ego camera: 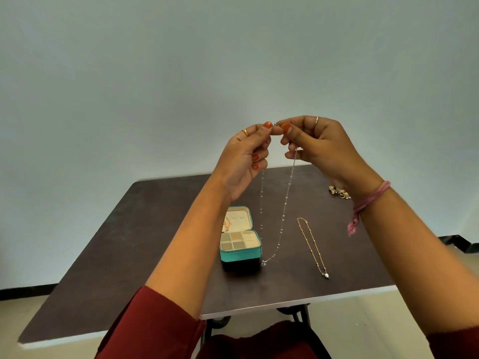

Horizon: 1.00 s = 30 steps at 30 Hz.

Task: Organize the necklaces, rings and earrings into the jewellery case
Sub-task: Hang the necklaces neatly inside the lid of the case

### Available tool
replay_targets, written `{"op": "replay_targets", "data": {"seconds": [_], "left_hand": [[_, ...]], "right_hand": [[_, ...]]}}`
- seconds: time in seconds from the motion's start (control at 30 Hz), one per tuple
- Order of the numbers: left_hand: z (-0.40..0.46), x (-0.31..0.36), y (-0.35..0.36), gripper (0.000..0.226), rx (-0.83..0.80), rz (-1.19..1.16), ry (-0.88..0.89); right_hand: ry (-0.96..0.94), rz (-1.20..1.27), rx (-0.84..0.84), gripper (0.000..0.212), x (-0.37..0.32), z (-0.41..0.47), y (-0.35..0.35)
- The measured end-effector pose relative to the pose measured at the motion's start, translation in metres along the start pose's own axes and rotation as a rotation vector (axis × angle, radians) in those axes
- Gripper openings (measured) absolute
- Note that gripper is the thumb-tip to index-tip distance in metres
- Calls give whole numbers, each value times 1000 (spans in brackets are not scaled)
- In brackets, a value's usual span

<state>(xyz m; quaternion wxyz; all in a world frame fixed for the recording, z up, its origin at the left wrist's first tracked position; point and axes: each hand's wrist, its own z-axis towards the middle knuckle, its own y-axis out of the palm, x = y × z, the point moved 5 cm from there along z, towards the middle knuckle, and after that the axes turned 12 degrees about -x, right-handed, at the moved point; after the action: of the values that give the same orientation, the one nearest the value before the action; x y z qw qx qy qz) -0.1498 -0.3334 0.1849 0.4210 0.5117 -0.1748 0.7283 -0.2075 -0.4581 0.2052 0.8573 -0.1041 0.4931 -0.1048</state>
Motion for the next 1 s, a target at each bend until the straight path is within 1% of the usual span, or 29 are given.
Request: {"op": "replay_targets", "data": {"seconds": [0.17,0.27,0.4,0.5,0.6,0.67,0.7,0.77,0.87,1.0], "left_hand": [[-4,17,5,21,-6,-19,79],[-5,28,4,21,2,-63,122],[-5,34,5,21,1,-122,149],[-5,37,2,21,33,-135,169],[-4,32,-1,21,52,-28,149],[-4,25,0,22,8,80,106],[-5,20,2,22,-24,109,83],[-8,12,4,22,-78,137,51],[-12,3,6,22,-133,98,48],[-16,-2,10,27,-190,47,61]], "right_hand": [[5,133,72,12,10,-15,12],[-2,88,107,12,17,-26,20],[-24,-145,106,11,26,-42,30],[-51,-402,109,13,27,-54,41],[-112,-689,52,17,16,-64,55],[-74,-774,-11,17,2,-66,61],[-49,-777,-31,16,-8,-67,62],[-31,-708,-45,10,-26,-66,61],[-29,-571,-33,25,-47,-63,52],[16,-429,-32,23,-54,-55,39]]}}
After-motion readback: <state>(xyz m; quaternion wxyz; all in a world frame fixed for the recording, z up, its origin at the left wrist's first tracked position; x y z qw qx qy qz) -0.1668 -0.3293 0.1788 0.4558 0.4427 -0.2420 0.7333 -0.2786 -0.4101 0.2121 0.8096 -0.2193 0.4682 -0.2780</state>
